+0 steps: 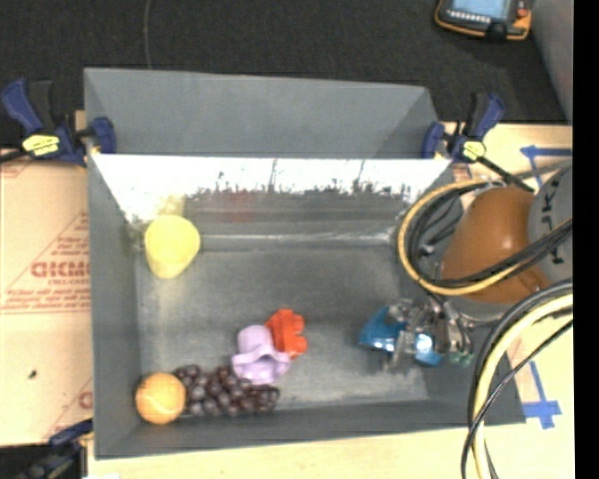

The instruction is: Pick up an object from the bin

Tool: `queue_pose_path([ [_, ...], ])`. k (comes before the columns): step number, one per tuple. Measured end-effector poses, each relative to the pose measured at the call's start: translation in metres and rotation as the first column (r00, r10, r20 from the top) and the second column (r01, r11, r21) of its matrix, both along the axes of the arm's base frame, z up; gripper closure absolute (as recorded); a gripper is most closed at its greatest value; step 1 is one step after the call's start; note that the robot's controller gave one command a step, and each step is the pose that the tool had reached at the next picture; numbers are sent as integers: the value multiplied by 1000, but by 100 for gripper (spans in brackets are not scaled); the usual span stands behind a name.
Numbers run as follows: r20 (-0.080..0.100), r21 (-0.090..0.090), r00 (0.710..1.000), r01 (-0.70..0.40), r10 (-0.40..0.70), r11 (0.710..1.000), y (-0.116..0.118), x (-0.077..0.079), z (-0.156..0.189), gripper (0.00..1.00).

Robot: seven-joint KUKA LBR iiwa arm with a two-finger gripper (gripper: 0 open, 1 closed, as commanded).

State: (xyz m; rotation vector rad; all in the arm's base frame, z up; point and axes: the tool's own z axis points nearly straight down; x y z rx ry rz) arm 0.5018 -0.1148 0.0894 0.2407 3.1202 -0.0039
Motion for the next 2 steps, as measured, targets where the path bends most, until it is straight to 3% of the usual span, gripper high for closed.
queue_pose_path([
  [2,2,-1,1000,-3,3,1000,0,0,14,100],
])
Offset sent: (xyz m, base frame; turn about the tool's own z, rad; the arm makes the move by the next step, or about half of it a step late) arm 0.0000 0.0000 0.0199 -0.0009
